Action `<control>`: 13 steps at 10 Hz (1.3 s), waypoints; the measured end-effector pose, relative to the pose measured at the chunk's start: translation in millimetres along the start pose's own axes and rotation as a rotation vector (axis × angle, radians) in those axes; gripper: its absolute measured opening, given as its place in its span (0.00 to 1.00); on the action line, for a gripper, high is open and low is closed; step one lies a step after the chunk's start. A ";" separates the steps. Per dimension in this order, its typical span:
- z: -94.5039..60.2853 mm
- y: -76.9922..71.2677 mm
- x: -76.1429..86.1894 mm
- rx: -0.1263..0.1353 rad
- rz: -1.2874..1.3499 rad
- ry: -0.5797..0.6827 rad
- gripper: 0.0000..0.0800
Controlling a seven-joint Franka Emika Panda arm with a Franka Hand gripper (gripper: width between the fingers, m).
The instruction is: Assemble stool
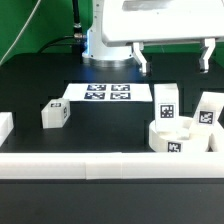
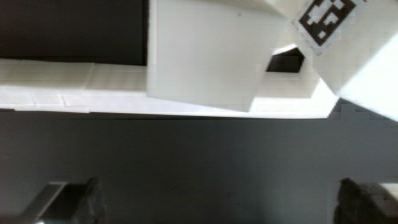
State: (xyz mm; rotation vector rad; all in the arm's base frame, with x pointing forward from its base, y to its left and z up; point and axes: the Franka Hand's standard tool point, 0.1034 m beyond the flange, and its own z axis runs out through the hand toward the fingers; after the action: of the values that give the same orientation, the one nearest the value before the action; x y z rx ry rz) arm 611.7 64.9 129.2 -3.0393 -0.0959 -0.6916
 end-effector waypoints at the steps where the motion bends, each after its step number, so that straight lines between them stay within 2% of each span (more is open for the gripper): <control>1: 1.3 -0.3 -1.9 0.004 0.002 -0.024 0.81; 2: 4.3 3.6 -6.3 0.000 0.021 -0.035 0.81; 3: 7.2 2.2 -14.7 0.013 0.032 -0.130 0.81; 5: 5.4 3.9 -10.4 0.037 0.043 -0.286 0.81; 8: 10.0 4.9 -15.1 0.070 0.050 -0.501 0.81; 9: 13.1 7.3 -15.6 0.073 0.054 -0.531 0.81; 13: 19.7 7.6 -17.3 0.071 0.074 -0.521 0.81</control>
Offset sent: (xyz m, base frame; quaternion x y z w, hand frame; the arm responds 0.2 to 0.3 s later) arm 0.0040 -0.0075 -0.0032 0.0133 -0.2008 0.0111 0.9795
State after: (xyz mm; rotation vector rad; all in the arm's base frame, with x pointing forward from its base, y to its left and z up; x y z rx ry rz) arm 605.2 57.1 103.9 -3.0483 -0.0139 0.1178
